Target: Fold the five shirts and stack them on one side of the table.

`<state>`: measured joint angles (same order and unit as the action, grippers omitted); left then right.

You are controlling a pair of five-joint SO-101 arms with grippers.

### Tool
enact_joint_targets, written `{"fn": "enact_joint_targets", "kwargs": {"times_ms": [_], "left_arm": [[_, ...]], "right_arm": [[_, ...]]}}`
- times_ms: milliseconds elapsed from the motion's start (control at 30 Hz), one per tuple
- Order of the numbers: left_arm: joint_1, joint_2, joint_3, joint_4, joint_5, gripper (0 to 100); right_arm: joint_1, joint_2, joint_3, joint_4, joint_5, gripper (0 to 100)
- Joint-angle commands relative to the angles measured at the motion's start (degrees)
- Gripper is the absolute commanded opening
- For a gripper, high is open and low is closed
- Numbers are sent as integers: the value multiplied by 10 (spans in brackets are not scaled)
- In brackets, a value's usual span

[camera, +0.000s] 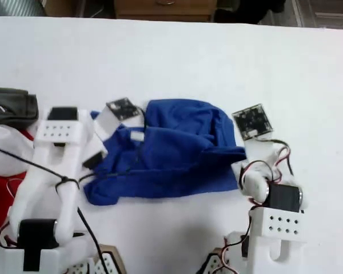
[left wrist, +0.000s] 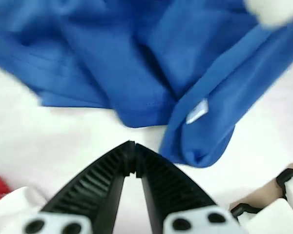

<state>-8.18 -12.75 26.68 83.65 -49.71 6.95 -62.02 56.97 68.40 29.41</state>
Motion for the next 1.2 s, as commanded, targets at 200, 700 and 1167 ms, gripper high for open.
{"fn": "enact_joint_targets", "kwargs": {"times_ms": [200,700,1167], "left_arm": [[62,11,-6,-11,55,133],[149,164,-3,-67,91,154],[241,164,-10,-38,145,154]], "right_arm": [[154,-13,-30,-7,100,20],[282,-15,-28,28,222,20],[200,-13,-28,58,197,20]]}}
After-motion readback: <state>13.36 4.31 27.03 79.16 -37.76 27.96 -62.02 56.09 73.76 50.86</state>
